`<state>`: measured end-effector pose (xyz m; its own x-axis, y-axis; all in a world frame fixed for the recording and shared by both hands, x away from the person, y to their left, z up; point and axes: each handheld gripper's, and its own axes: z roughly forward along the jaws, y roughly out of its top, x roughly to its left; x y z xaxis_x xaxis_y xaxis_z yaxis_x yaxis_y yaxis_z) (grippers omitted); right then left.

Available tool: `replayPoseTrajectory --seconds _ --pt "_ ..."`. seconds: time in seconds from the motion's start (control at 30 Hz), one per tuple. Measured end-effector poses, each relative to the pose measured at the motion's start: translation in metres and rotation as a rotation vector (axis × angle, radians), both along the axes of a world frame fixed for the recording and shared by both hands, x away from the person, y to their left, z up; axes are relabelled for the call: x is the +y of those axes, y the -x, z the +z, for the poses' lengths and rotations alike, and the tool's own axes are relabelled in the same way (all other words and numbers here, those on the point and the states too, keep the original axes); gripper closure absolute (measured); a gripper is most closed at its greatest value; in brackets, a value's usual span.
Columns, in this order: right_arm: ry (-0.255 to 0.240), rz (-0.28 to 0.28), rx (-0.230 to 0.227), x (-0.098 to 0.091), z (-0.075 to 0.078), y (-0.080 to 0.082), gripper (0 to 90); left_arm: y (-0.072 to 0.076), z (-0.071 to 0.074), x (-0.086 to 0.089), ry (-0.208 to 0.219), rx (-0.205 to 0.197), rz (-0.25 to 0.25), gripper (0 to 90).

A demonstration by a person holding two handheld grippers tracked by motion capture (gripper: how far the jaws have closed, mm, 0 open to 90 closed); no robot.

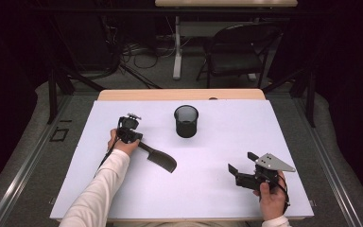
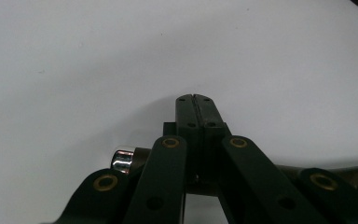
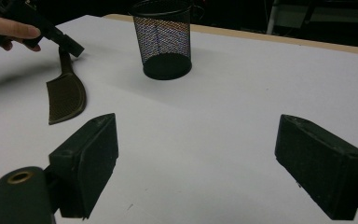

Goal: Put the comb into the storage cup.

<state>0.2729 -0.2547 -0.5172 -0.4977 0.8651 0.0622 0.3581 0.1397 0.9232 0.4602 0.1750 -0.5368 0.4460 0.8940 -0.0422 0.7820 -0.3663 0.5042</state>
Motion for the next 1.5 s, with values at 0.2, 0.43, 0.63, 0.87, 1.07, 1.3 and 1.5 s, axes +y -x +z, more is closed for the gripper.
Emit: replayPoseTrajectory --seconds 0.2,0.43,0.63,0.87,1.07,1.3,1.5 --pt "0.0 0.0 0.0 0.0 0.0 0.0 13.7 0.002 -0.003 0.005 0.004 0.002 0.005 90.0" --pt "-0.007 -0.002 0.001 0.001 0.0 0.0 13.8 0.007 -0.004 0.009 0.016 0.006 0.003 90.0" --pt "-0.005 0.0 0.002 0.001 0.0 0.0 13.9 0.014 -0.003 0.011 0.014 0.01 -0.022 90.0" --pt "-0.001 0.003 0.003 0.001 0.0 0.0 14.0 0.019 -0.003 0.011 0.022 0.019 -0.037 90.0" --pt "-0.003 0.003 0.005 0.001 -0.001 0.0 14.0 0.025 -0.002 0.013 0.025 0.021 -0.052 90.0" --pt "-0.002 0.003 0.003 0.002 -0.001 0.0 14.0 0.031 -0.003 0.015 0.038 0.028 -0.064 90.0" --pt "-0.004 0.002 0.006 0.001 -0.001 0.0 14.0 0.037 -0.004 0.019 0.052 0.034 -0.07 90.0"
